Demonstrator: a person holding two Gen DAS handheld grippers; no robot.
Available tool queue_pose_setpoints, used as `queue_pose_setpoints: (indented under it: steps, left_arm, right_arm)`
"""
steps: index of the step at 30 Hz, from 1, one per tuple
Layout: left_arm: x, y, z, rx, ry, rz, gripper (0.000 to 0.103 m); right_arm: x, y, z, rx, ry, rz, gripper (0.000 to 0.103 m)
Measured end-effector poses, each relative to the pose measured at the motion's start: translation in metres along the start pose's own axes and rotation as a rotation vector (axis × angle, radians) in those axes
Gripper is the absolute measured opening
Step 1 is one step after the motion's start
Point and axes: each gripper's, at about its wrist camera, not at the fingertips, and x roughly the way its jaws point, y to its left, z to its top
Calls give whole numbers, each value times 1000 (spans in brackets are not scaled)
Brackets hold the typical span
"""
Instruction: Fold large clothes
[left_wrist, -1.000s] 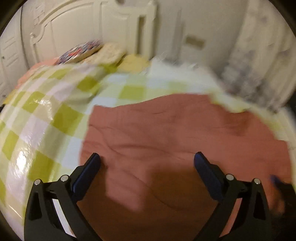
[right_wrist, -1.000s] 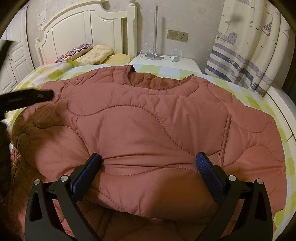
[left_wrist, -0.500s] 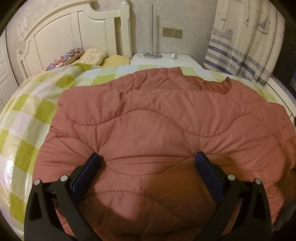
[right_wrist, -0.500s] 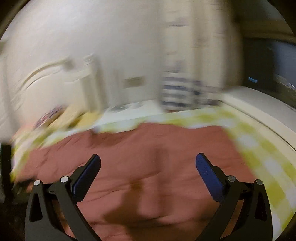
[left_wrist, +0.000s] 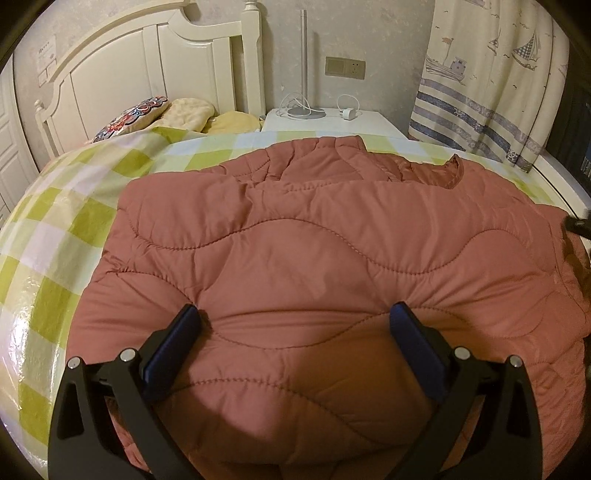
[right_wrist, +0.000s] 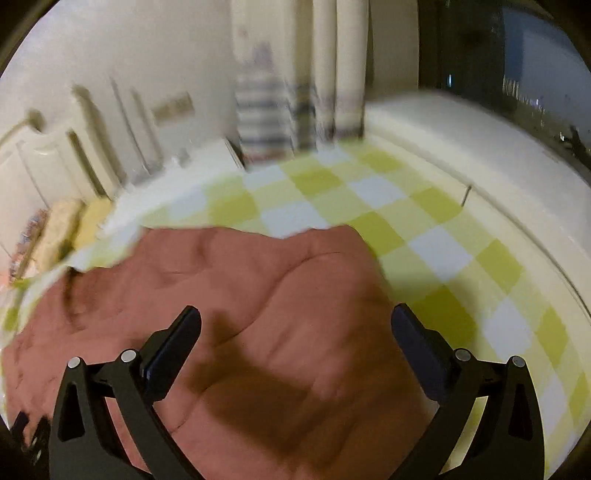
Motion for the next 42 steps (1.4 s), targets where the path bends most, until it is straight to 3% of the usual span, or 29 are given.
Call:
queue_pose_setpoints:
  steps: [1, 2, 5, 8, 9, 11, 12, 14, 17, 18, 20, 23, 26, 29, 32, 33, 35, 37, 39, 42]
  left_arm:
    - [0, 0, 0, 0, -1, 1, 101]
    - [0, 0, 0, 1, -1, 1, 101]
    - [0, 0, 0, -1, -1, -2, 101]
    - [0, 0, 0, 1, 0, 3, 101]
    - [0, 0, 0, 1, -1, 1, 101]
    - [0, 1, 0, 0, -1, 2, 101]
    - [1, 1, 0, 0, 0, 0, 101]
    - [1, 1, 0, -1, 0, 0, 101]
    - [0, 1, 0, -3, 0, -2, 101]
    - [0, 1, 0, -3, 0, -3, 101]
    - [0, 1, 0, -3, -1, -3, 101]
    - [0, 1, 0, -5, -2, -5, 101]
    - [1, 2, 0, -6, -4, -6, 101]
    - [-1, 5, -1, -18, -12, -33, 101]
    - [-6, 12, -3, -52, -38, -91, 101]
    - [-7, 13, -3, -59, -42, -97, 101]
    - [-8, 11, -3, -54, -48, -92, 101]
    - [-16, 11, -6, -57, -85, -89, 101]
    - [-37, 15, -12, -82, -175, -62, 101]
    - [-76, 17, -30, -88, -238, -95, 101]
  right_arm:
    - [23, -1, 2, -11, 117, 18, 99]
    - [25, -5, 4, -21, 147, 22, 99]
    - [3, -4, 15, -44, 71, 35, 99]
    - [-21, -1, 8, -53, -85, 42, 99]
    - [-15, 6, 3, -103, -60, 61, 99]
    - [12, 22, -15, -216, 92, 68, 99]
    - [11, 26, -20, -267, 74, 26, 99]
    - [-7, 26, -21, -250, 23, 16, 98]
    - [-64, 20, -40, -159, -118, 131, 98]
    - [-78, 26, -53, -193, -146, 170, 98]
    - [-79, 50, -75, -329, -109, 175, 98]
    - [-46, 68, -107, -431, -10, 121, 99]
    - [-44, 61, -97, -376, 0, 144, 98]
    - [-74, 52, -97, -314, -38, 164, 98]
    - [-104, 50, -121, -353, -93, 166, 98]
    - [-103, 52, -129, -382, -75, 154, 98]
    - [-71, 57, -155, -488, 48, 116, 99]
    - [-69, 47, -152, -424, 36, 160, 99]
    - [-65, 47, -149, -424, 48, 166, 99]
    - [-64, 47, -148, -436, 39, 163, 99]
